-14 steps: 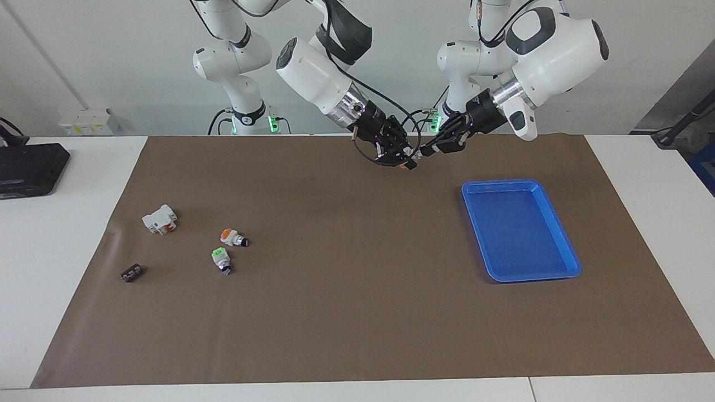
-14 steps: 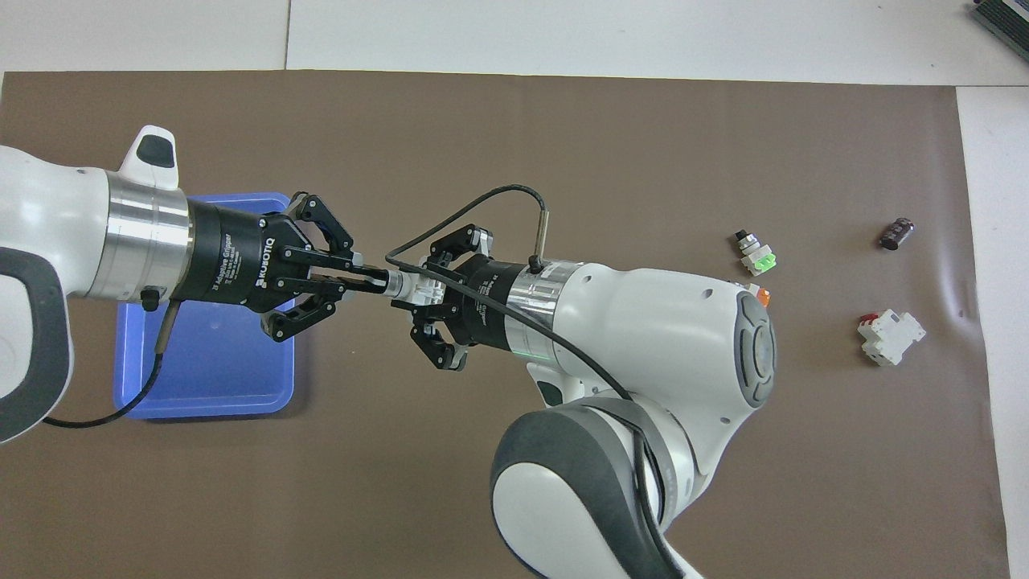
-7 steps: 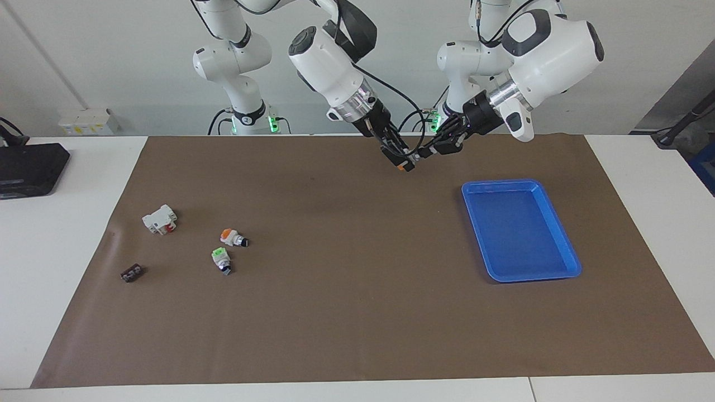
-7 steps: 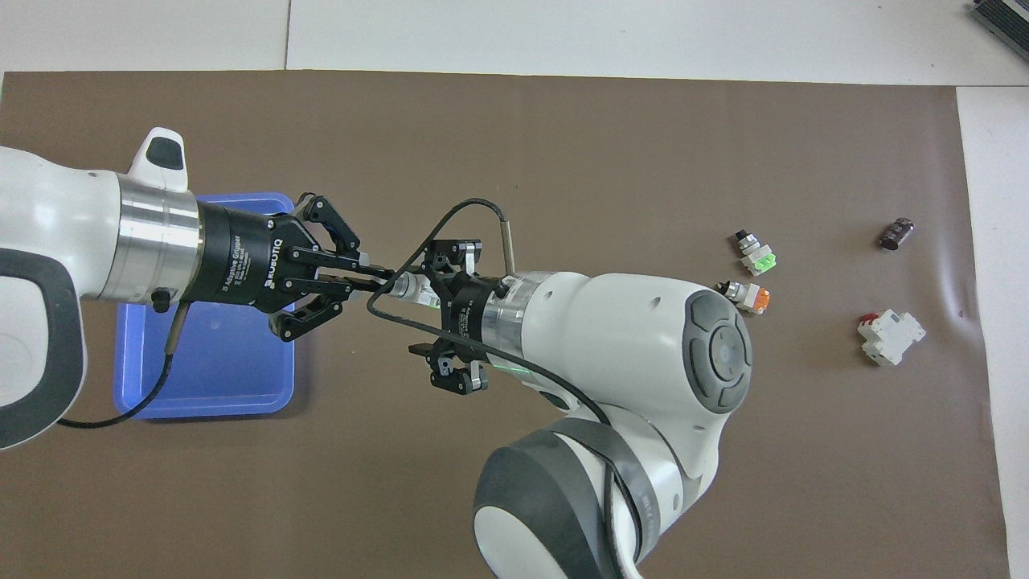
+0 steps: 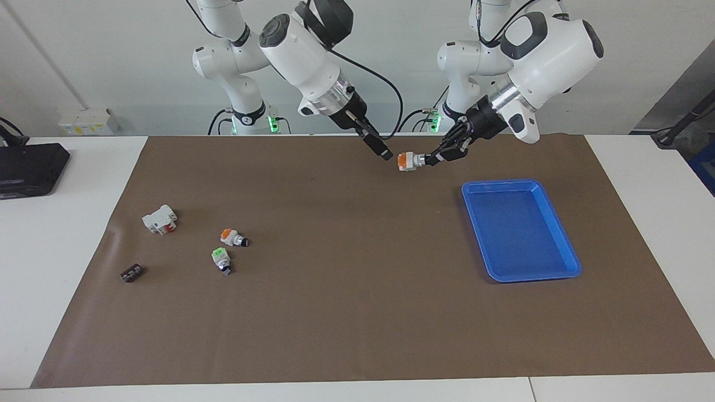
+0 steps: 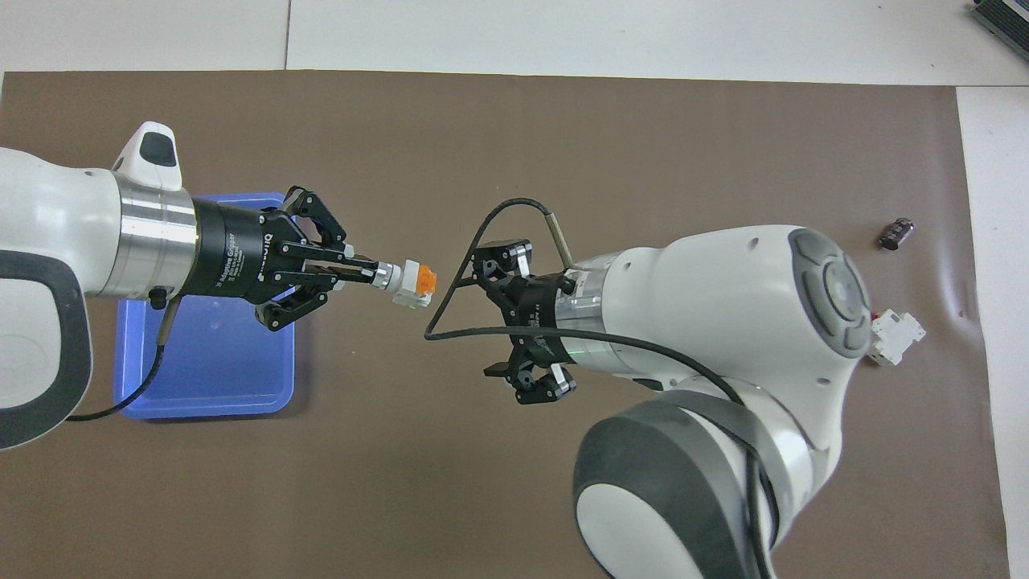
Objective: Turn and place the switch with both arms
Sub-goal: 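Lower the switch into the blue tray while the right gripper retracts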
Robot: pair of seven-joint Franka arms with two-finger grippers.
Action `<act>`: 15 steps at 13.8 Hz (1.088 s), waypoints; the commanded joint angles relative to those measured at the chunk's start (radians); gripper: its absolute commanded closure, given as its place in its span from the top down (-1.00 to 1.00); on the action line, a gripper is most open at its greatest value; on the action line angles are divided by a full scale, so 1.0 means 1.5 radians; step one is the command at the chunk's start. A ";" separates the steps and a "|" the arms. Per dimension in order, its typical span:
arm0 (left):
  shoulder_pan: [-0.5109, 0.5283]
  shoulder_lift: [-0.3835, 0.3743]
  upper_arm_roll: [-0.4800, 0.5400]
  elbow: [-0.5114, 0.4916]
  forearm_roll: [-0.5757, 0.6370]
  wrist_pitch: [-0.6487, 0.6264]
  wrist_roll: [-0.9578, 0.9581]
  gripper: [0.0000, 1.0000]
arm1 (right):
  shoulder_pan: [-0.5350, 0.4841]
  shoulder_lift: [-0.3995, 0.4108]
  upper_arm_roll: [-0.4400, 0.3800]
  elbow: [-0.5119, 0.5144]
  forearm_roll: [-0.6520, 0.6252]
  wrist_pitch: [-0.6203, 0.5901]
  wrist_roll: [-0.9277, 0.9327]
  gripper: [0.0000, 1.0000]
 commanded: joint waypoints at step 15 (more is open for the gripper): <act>0.210 -0.020 0.003 -0.138 0.321 0.160 0.550 -1.00 | -0.268 -0.049 0.002 -0.017 -0.275 -0.155 -0.542 1.00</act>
